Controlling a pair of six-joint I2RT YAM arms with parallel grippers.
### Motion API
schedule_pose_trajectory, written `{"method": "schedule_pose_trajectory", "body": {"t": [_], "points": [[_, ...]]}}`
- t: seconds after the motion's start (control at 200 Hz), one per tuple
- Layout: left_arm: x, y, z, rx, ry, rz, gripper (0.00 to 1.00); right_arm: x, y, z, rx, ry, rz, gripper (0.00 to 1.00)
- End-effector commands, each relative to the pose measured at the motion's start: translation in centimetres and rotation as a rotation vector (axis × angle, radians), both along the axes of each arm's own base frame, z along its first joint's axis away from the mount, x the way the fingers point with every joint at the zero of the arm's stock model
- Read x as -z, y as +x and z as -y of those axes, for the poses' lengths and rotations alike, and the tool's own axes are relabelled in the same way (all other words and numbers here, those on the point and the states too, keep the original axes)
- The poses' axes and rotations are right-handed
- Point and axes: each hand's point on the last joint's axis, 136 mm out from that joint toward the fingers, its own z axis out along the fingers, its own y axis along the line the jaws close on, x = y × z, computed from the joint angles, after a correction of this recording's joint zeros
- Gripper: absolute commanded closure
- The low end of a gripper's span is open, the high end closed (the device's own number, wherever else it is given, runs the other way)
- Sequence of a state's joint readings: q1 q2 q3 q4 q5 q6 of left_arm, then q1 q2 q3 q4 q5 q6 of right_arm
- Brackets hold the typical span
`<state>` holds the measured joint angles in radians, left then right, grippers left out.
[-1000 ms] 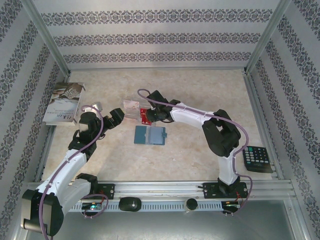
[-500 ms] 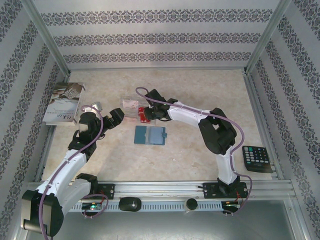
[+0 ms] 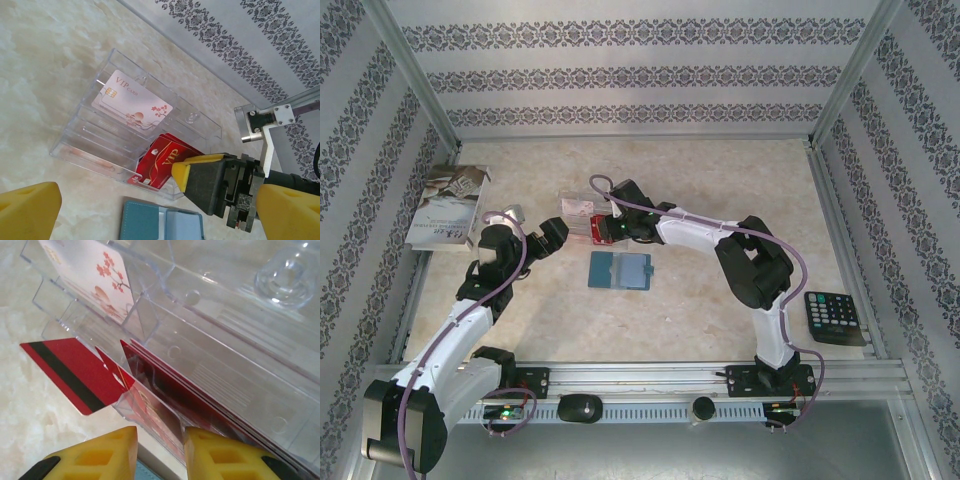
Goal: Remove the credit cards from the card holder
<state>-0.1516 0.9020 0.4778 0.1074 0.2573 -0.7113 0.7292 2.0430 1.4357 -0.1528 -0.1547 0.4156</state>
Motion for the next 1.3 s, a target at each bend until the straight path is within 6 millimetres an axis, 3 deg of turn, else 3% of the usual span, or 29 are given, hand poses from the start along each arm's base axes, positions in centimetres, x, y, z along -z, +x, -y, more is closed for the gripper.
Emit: {"method": "schedule_pose_trajectory", "body": {"t": [0.0, 0.12, 0.3, 0.505, 0.605, 0.749, 1.089, 1.294], "points": [[0.4, -0.5, 0.3, 0.022, 0.013, -0.006, 0.0, -2.1, -1.0, -0.7, -0.078, 0.065, 0.021, 0.68], [0.6, -0.4, 0.4, 0.029, 0.017, -0.006, 0.01, -2.4, -1.6, -0.5, -0.108, 0.062, 0.009, 0.67], [0.5, 0.1, 1.3, 0.076, 0.005, -0.007, 0.25, -3.2, -1.6, 0.7, -0.115, 0.021, 0.046, 0.65], [0.8, 0.1, 1.1, 0.062, 0.009, -0.021, 0.27, -4.5, -2.2, 1.6, -0.242, -0.077, 0.08, 0.66], [0.9, -0.1, 0.6, 0.036, 0.023, -0.024, 0.26, -5.6, -1.9, 2.1, -0.323, -0.179, 0.117, 0.65], [0.5, -0.2, 0.1, 0.014, 0.033, -0.014, 0.17, -6.2, -0.5, 1.8, -0.381, -0.268, 0.132, 0.65], [0.1, -0.7, -1.0, -0.034, 0.065, -0.013, 0.01, -5.6, 0.6, -0.7, -0.43, -0.305, 0.063, 0.62], [-0.5, -1.2, -1.8, -0.075, 0.082, 0.009, 0.0, -4.6, 0.4, -0.3, -0.48, -0.401, 0.033, 0.65]]}}
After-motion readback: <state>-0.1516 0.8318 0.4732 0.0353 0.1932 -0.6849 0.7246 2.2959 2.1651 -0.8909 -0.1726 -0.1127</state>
